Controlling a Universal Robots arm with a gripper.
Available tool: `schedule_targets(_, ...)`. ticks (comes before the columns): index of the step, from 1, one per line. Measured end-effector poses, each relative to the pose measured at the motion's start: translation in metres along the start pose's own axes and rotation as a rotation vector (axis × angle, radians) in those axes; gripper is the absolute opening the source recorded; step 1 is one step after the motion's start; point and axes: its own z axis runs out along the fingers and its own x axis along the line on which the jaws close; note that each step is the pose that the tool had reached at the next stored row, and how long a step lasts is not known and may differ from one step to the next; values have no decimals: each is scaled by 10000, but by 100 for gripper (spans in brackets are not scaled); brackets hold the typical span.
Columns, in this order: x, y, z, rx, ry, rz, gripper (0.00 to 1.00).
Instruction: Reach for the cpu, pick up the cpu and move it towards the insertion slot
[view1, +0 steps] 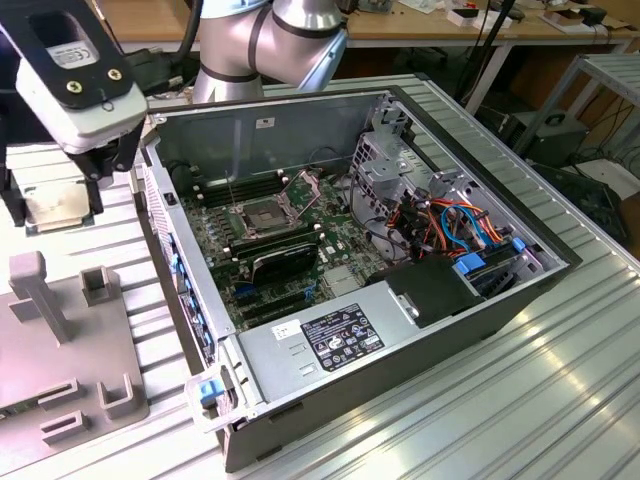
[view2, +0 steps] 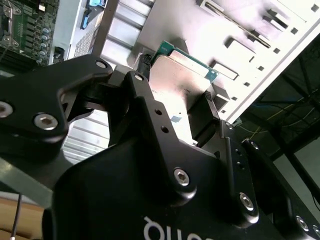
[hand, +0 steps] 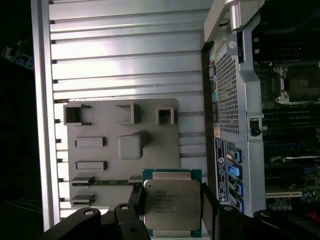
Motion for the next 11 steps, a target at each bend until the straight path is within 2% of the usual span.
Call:
schedule_targets(3, -127, 6, -5, 7, 0, 0, 55)
schedule_targets(11, -327, 17, -13, 18, -1, 1, 55)
